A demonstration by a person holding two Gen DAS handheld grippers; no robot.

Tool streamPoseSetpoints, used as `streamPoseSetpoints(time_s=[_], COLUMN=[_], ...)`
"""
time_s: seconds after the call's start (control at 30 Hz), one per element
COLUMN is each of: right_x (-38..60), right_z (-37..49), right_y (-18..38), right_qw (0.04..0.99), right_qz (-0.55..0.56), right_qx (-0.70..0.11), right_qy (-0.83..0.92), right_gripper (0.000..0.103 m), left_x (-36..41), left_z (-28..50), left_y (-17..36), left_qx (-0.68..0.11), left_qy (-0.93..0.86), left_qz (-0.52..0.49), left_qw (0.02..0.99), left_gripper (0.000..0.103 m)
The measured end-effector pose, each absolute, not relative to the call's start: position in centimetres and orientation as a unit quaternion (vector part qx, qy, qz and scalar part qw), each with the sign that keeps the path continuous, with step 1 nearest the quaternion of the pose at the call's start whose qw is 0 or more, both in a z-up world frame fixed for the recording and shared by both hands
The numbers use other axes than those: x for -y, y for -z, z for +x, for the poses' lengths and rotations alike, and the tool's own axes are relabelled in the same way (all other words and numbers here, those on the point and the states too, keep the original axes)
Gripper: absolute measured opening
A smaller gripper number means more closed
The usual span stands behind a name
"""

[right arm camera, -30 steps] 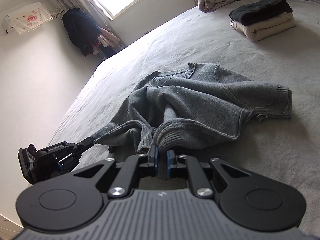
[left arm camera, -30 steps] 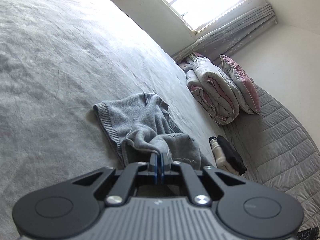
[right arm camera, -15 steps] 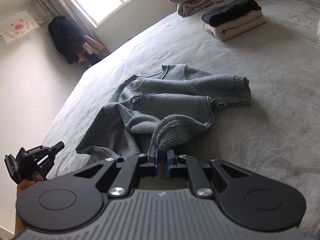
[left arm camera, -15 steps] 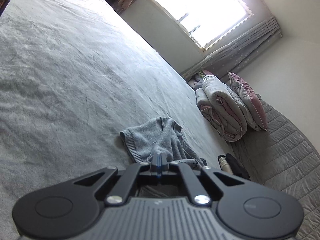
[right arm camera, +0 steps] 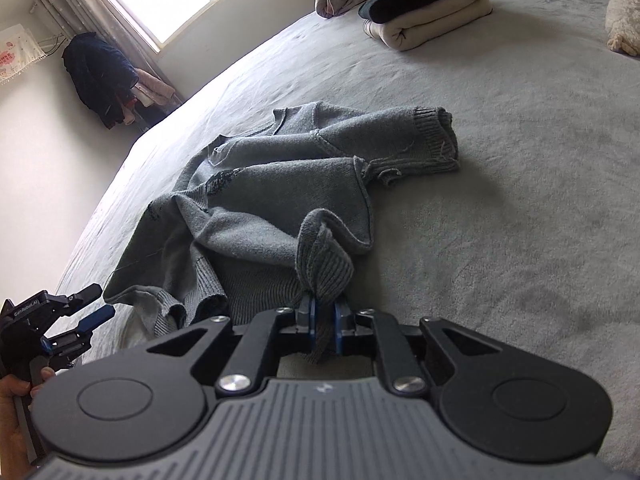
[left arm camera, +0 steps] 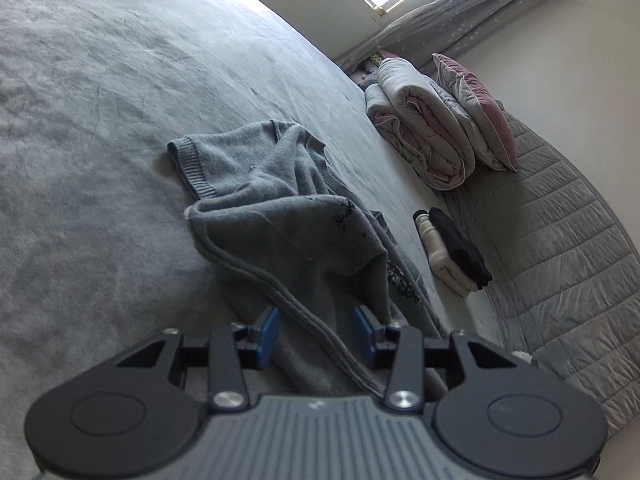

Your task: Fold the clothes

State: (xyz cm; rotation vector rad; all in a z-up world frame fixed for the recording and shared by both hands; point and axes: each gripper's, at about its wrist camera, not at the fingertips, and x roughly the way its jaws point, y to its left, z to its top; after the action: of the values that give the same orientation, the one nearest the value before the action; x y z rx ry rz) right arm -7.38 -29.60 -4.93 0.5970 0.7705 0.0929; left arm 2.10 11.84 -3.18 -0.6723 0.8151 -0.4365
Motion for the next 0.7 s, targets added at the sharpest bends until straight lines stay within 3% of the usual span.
streamPoseSetpoints(time_s=[0.33,0.5,0.63,0.7], right_x=[31.0,30.3,29.9,29.9], right_z=[-7.0,-6.7,-6.6,-6.6], right_y=[6.7,6.1,5.9,5.9], right_qw=[0.863,0.874,0.882,0.882], right_qz=[0.34,0.3,0.27,0.269], right_qx=[-0.371,-0.379,-0.381,-0.383], right_qy=[-0.051,-0.055,-0.058,-0.059], right_gripper=[0.015,0.015,0.015,0.016], left_x=[-7.4,-5.7,-3.3,-2.2], left_z=[2.3,2.5,2.9,2.9], left_y=[4.6,4.8,4.7,4.7], left_qx=[-0.437,-0.446,-0.466,-0.473], left_qy=[0.225,0.217,0.187,0.159], left_qz=[-0.326,-0.355,-0.313,-0.28], left_qw=[0.808,0.793,0.806,0.82], left_gripper=[0.046,0.046,0.044,0.039])
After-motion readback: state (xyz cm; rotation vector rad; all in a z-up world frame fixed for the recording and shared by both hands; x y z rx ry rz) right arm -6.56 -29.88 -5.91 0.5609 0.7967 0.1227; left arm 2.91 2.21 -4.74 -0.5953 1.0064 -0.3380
